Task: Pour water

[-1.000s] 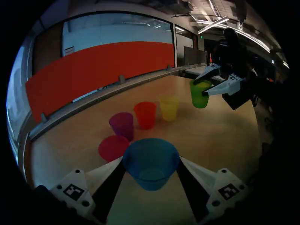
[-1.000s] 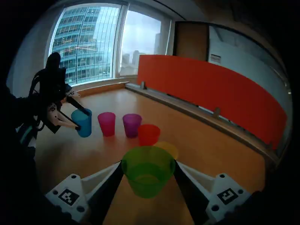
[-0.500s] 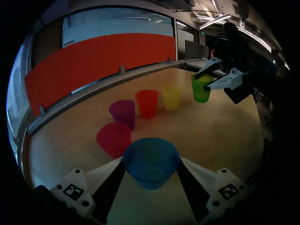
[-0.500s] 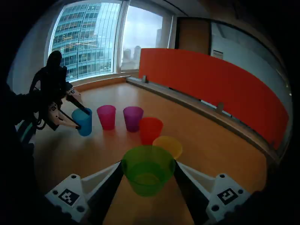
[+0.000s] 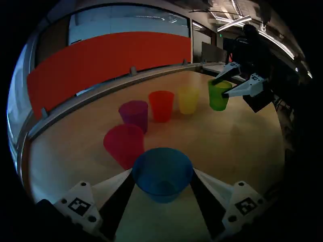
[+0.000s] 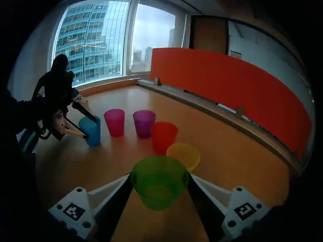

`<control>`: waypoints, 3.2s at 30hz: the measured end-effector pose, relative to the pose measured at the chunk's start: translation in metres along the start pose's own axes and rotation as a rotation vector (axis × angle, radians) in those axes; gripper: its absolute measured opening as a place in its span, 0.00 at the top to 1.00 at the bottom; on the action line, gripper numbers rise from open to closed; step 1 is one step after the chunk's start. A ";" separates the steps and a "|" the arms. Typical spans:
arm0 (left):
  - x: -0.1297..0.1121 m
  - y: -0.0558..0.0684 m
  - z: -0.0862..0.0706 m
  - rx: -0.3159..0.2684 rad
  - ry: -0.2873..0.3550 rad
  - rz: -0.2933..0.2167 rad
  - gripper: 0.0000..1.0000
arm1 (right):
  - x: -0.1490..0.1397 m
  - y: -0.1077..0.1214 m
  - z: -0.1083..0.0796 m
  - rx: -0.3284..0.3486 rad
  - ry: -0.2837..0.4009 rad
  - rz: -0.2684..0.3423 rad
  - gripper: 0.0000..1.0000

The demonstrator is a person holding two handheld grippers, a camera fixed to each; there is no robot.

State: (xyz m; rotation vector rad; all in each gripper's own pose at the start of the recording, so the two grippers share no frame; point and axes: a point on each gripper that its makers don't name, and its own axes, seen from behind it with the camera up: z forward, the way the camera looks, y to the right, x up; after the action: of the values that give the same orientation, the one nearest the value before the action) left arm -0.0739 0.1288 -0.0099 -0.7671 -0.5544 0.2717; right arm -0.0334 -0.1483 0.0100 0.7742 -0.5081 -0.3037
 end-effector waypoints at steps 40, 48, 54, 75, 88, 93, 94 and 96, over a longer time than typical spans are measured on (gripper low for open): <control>-0.016 -0.004 0.007 -0.016 -0.052 -0.033 0.03 | -0.045 -0.003 0.017 -0.009 -0.054 0.044 0.08; -0.021 -0.002 0.005 -0.022 -0.060 -0.042 0.03 | -0.046 -0.003 0.016 -0.011 -0.048 0.056 0.08; -0.025 -0.001 0.004 -0.020 -0.065 -0.051 0.03 | -0.049 -0.003 0.014 -0.014 -0.048 0.061 0.07; -0.035 0.001 -0.006 0.002 -0.065 -0.069 0.03 | -0.062 -0.002 0.001 -0.049 -0.053 0.071 0.00; -0.046 -0.004 -0.033 0.059 -0.036 -0.113 0.03 | -0.081 -0.001 -0.028 -0.099 -0.051 0.098 0.00; -0.048 -0.007 -0.044 0.084 -0.017 -0.128 0.03 | -0.083 -0.002 -0.040 -0.116 -0.041 0.109 0.00; -0.048 -0.008 -0.047 0.091 -0.013 -0.128 0.03 | -0.084 -0.002 -0.043 -0.120 -0.040 0.109 0.00; -0.047 -0.009 -0.051 0.106 -0.005 -0.130 0.03 | -0.084 -0.001 -0.048 -0.129 -0.037 0.109 0.00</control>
State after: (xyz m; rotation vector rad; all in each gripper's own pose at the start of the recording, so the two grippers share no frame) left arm -0.0837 0.0727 -0.0508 -0.6253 -0.5874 0.1816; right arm -0.0781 -0.0840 -0.0469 0.6143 -0.5580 -0.2469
